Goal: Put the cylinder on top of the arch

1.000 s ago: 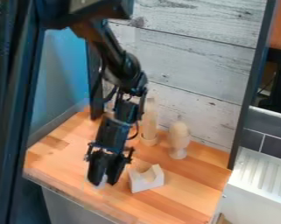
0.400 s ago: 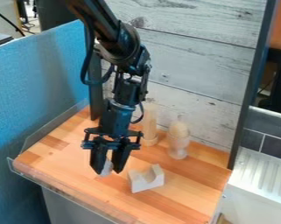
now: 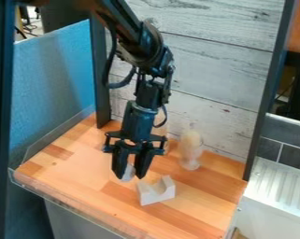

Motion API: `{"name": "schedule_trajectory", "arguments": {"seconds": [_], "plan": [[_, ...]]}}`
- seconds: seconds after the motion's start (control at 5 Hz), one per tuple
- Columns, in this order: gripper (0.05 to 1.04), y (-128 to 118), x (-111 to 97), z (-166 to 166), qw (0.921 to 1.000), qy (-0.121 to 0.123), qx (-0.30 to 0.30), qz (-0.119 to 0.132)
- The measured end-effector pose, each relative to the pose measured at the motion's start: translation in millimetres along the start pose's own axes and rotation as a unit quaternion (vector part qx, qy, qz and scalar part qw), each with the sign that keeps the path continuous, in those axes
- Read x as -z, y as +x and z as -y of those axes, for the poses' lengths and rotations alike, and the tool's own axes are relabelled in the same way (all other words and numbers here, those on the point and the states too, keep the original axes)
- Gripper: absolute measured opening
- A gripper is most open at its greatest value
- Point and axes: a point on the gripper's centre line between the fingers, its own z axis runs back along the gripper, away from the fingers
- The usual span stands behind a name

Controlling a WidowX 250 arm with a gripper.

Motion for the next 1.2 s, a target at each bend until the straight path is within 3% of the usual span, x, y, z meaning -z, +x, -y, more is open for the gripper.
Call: {"name": "schedule_trajectory", "arguments": {"seconds": [0.6, 1.2], "plan": [[0.504, -3, 10, 32, 0.9996, 0.004, 0.015, 0.025], [0.504, -12, 6, 48, 0.9988, -0.004, 0.015, 0.047]]}}
